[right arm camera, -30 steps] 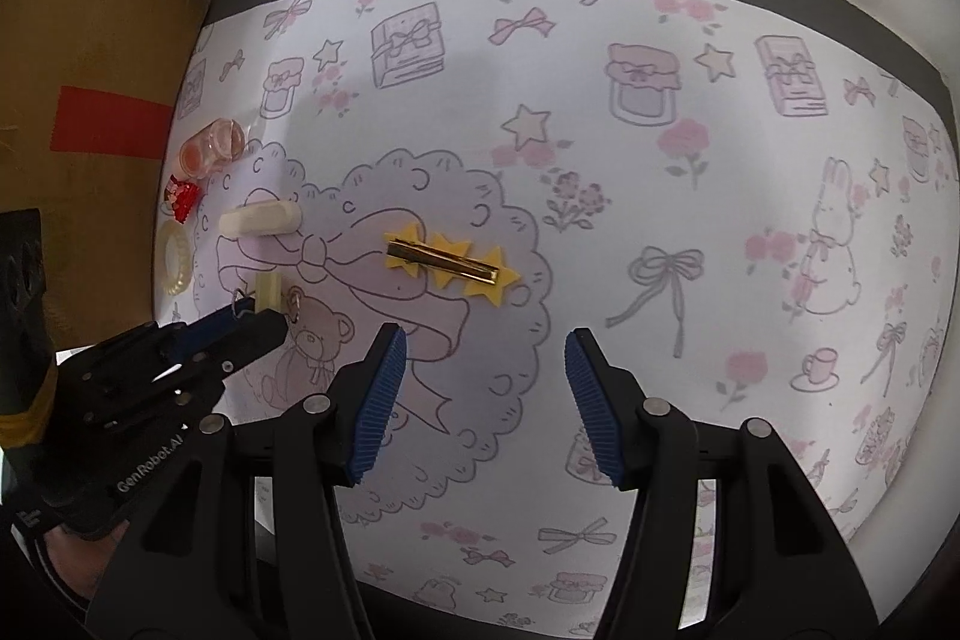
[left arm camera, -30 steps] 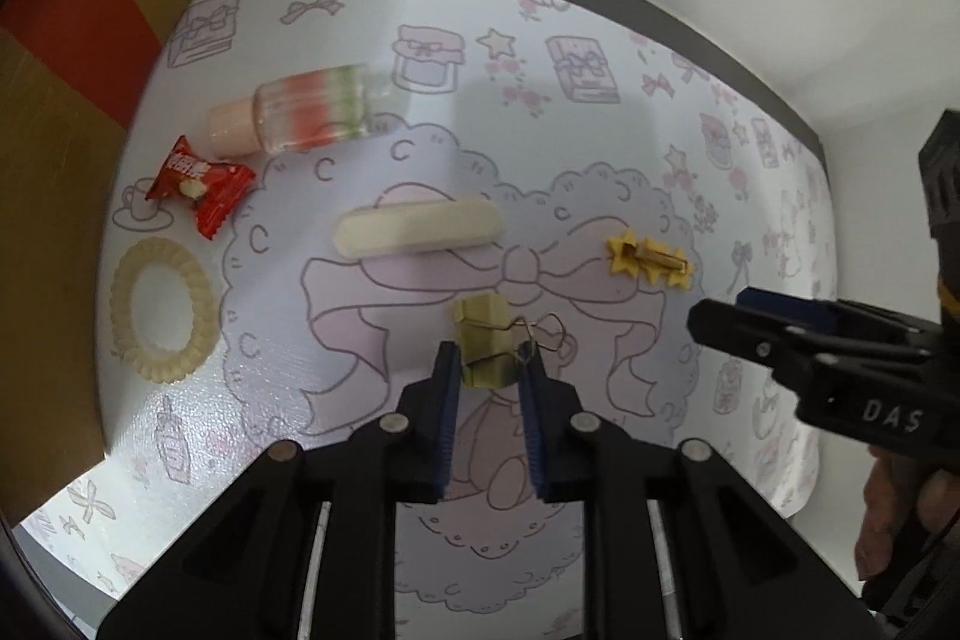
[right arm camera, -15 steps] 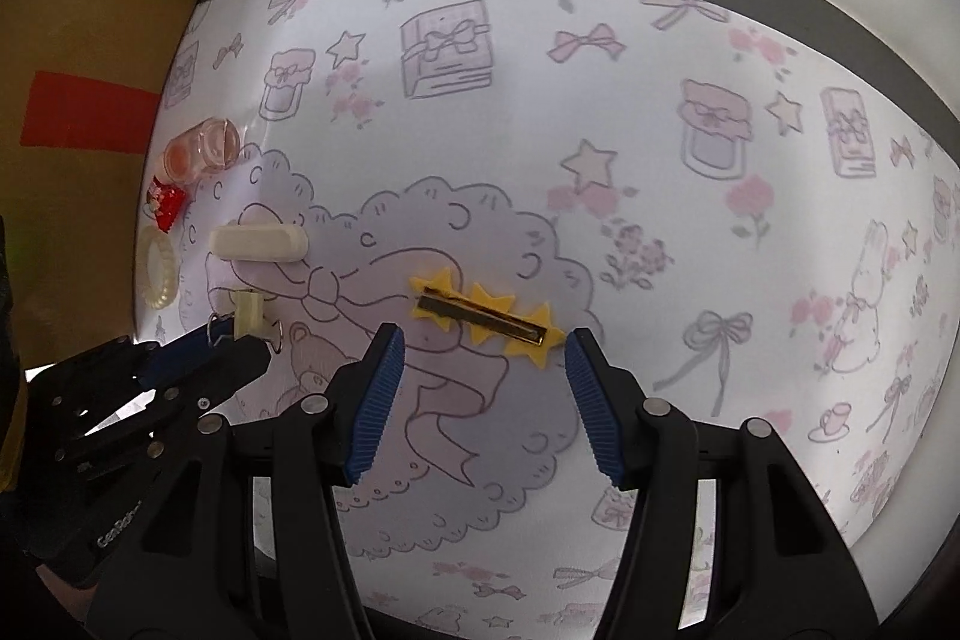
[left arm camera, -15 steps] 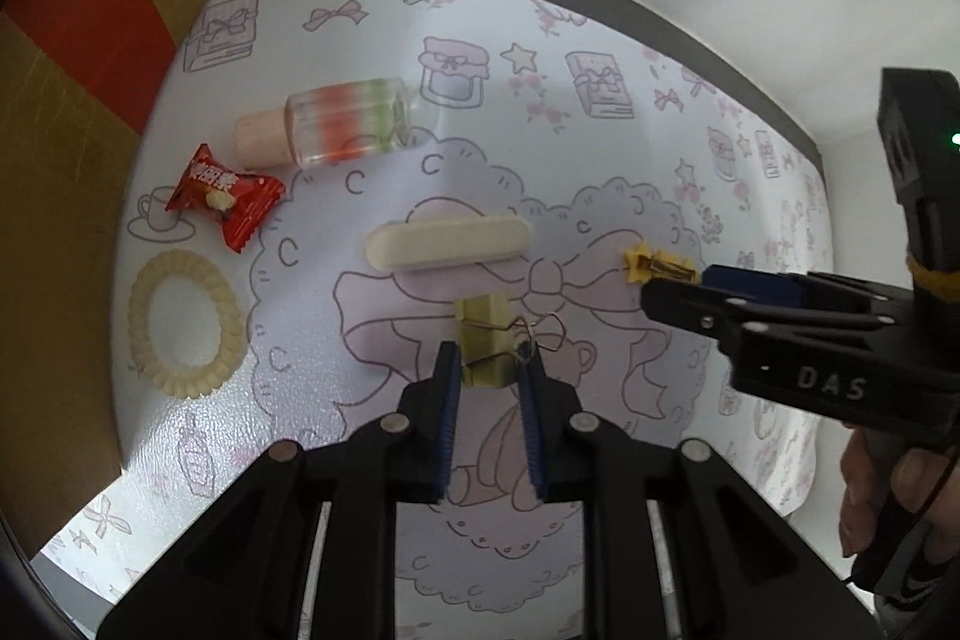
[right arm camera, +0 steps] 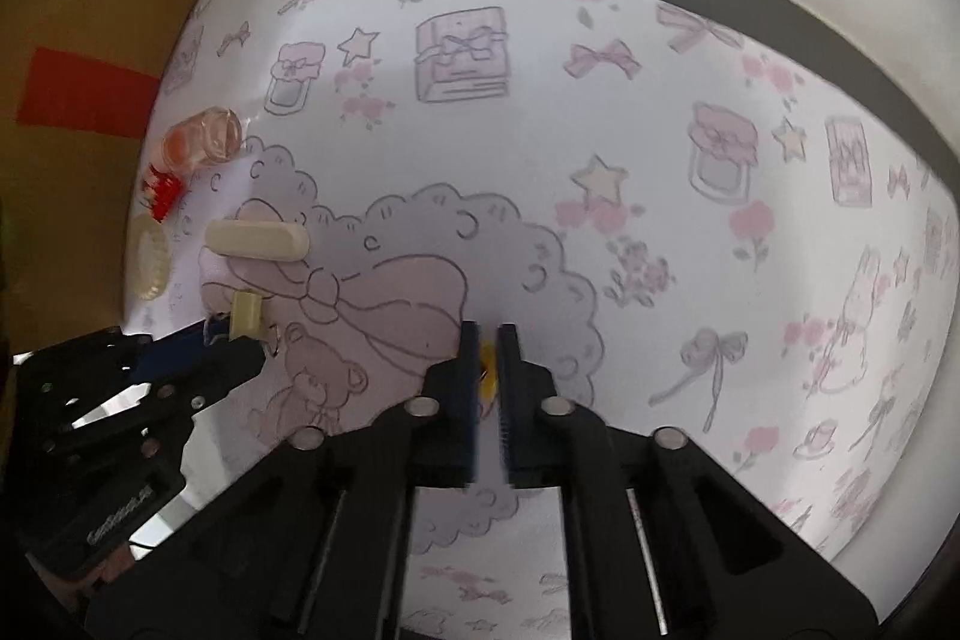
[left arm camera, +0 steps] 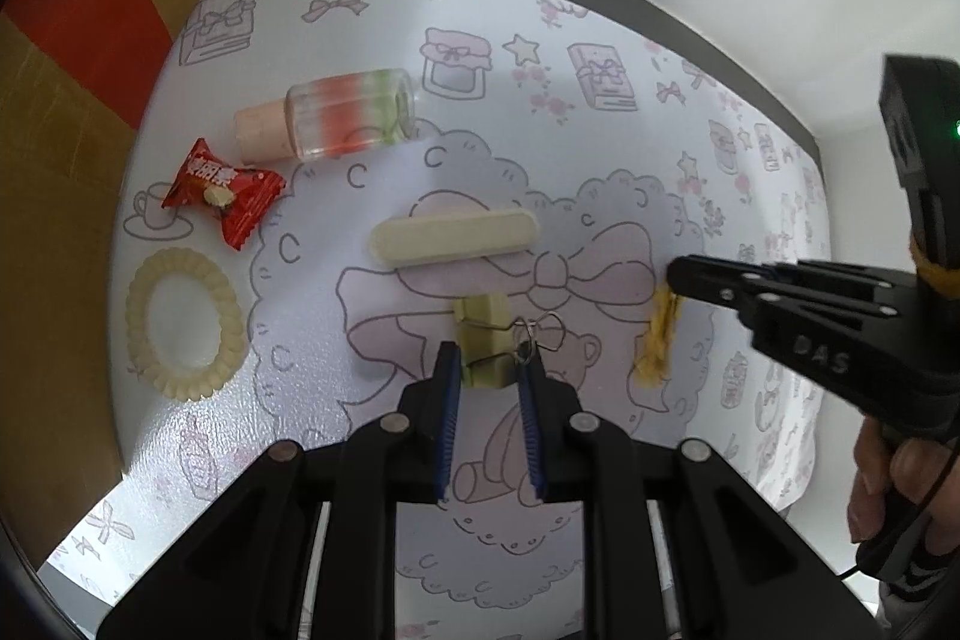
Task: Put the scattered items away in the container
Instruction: 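Grasp the yellow star hair clip with the right gripper while the left holds the binder clip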
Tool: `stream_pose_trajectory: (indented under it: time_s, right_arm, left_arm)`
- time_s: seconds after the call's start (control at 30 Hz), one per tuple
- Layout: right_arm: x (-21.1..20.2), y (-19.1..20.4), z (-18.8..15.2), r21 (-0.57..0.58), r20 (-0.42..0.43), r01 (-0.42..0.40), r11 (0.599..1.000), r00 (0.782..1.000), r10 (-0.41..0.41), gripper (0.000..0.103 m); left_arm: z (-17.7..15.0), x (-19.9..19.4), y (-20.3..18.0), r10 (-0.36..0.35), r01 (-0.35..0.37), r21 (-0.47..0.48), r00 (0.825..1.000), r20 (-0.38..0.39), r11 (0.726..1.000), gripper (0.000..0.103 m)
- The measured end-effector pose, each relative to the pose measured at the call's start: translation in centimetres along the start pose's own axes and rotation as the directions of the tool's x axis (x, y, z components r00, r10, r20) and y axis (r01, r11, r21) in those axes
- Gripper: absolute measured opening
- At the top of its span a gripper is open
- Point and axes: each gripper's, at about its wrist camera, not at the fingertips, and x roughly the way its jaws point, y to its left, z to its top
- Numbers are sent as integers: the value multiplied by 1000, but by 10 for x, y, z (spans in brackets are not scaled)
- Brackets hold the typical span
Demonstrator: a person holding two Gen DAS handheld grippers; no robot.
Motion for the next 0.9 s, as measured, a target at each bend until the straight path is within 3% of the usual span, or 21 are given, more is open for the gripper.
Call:
stream_pose_trajectory:
  time_s: [0.2, 0.3, 0.33, 0.4, 0.47, 0.73, 0.77, 0.8, 0.87, 0.9]
  right_arm:
    - [-27, -18, -9, 60, 46, -64, 996, 997, 61, 1]
    - [-32, -22, -12, 67, 47, -74, 995, 996, 71, 7]
    - [-32, -27, -16, 69, 36, -79, 995, 996, 76, 11]
    - [-27, -36, -36, 55, 18, -69, 996, 997, 69, 41]
    - [-17, -34, -54, 25, 15, -24, 999, 1000, 23, 48]
    - [2, -20, -74, -47, -44, 16, 999, 999, -18, 47]
    - [5, -19, -75, -56, -47, 26, 998, 998, -29, 43]
    - [5, -18, -77, -67, -41, 39, 997, 998, -42, 30]
    - [5, -19, -79, -70, -38, 49, 996, 998, -52, 16]
    - [5, -22, -81, -55, -42, 32, 998, 999, -34, 15]
  left_arm:
    - [-2, -2, -6, -8, 8, 9, 1000, 3, 1000, 19]
    - [-3, -2, -9, -13, 13, 16, 1000, 1, 1000, 19]
    - [-4, -2, -11, -14, 14, 21, 1000, -1, 1000, 19]
    - [-5, -3, -11, -15, 15, 26, 1000, -4, 1000, 19]
    - [-6, -2, -13, -17, 17, 30, 1000, -6, 999, 19]
    - [-7, 2, -17, -16, 17, 34, 999, -32, 999, 19]
    - [-8, 1, -18, -15, 17, 40, 999, -32, 999, 19]
    - [-8, 0, -19, -14, 15, 46, 999, -33, 999, 19]
    - [-9, -2, -19, -13, 14, 46, 999, -35, 999, 19]
    - [-10, -3, -20, -14, 15, 34, 999, -34, 999, 19]
